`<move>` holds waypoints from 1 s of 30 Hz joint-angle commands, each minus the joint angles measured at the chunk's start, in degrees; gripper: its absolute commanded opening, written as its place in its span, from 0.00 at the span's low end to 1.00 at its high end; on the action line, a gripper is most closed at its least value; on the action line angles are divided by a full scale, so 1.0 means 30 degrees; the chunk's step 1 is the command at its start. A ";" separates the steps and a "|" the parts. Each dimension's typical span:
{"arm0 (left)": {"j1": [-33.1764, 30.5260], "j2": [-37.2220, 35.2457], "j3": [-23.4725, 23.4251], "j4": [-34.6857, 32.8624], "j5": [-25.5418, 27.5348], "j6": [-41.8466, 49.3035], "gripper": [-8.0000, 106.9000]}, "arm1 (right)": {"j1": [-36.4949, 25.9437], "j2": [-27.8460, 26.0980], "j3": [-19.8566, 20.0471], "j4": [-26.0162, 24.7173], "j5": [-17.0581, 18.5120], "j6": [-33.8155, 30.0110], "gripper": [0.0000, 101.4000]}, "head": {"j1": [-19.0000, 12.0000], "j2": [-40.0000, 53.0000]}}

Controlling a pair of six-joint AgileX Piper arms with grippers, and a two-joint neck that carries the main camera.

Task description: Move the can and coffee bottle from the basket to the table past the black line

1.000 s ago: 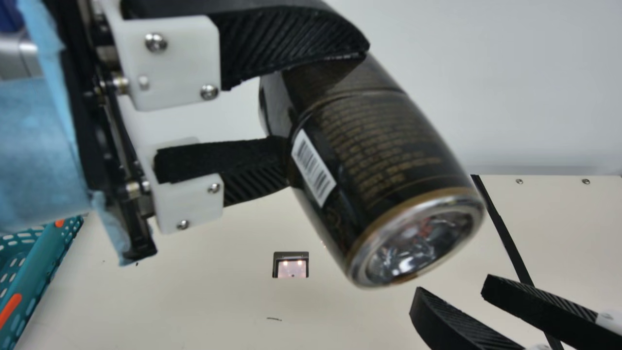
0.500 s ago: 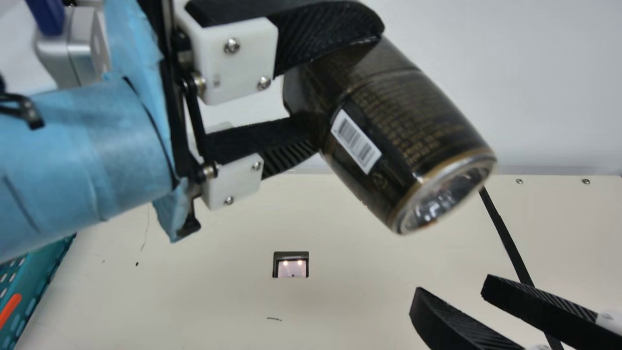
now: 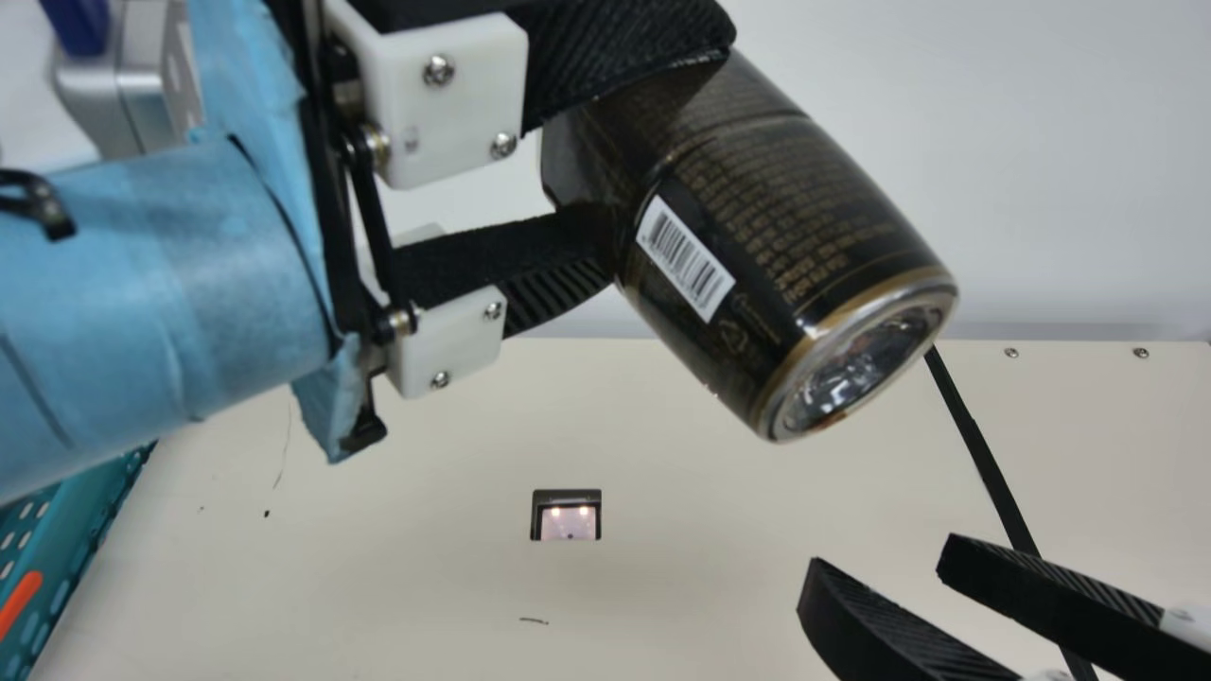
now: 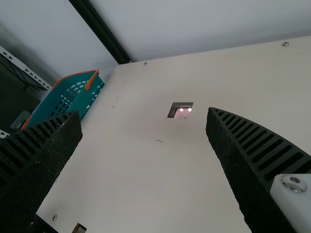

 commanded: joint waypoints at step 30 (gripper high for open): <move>0.0204 -0.0661 0.0637 -0.1045 -0.0351 0.1369 0.16 | 0.0000 0.0000 0.0000 0.0017 0.0000 0.0000 1.00 | -0.0592 -0.0194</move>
